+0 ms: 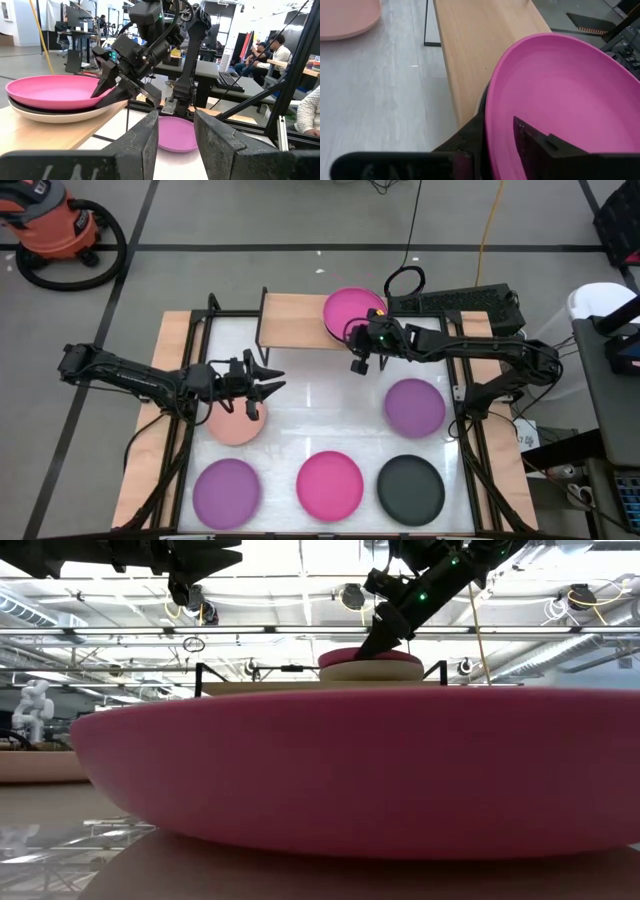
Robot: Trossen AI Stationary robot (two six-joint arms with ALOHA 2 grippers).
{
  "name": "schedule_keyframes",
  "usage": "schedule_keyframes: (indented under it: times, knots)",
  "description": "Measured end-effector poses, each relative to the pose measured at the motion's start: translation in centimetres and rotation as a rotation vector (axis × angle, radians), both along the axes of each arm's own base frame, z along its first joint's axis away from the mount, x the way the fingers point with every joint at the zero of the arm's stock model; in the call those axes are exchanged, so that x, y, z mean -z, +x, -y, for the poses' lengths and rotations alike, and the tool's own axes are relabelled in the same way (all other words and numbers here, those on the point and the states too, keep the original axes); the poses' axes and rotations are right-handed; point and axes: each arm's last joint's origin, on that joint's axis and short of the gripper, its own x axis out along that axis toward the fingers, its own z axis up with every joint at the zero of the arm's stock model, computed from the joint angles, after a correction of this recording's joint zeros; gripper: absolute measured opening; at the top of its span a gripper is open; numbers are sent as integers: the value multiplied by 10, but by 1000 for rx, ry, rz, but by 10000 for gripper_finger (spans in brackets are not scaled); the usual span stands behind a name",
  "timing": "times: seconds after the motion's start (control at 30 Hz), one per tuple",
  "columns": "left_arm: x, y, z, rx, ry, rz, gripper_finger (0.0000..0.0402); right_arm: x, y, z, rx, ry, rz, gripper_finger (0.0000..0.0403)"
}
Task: Place and stack plates onto a shelf
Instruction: Stack the top pink plate on top of the black plate on the shelf
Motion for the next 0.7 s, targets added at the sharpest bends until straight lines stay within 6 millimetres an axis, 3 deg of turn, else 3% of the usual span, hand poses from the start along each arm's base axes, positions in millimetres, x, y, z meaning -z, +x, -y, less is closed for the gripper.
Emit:
schedule_keyframes:
  times: [0.3,0.7]
  knots:
    - [0,0,0,0,1,0,129,-5,-4,-2,-4,-6,10,132]
    - [0,0,0,-1,4,0,129,-37,-23,-10,35,-15,142,202]
